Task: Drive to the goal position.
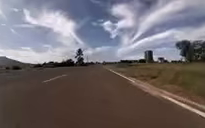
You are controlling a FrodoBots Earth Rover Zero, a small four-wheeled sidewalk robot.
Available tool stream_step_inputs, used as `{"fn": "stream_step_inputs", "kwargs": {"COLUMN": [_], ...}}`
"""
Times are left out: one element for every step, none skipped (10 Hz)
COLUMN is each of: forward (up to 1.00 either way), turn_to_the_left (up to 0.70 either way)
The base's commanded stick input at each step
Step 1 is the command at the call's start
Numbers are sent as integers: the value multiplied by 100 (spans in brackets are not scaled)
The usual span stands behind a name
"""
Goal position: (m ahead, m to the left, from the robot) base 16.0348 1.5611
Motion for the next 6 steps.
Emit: {"fn": "stream_step_inputs", "kwargs": {"forward": [100,100,97,98,95,97], "turn_to_the_left": [0,0,0,0,0,0]}}
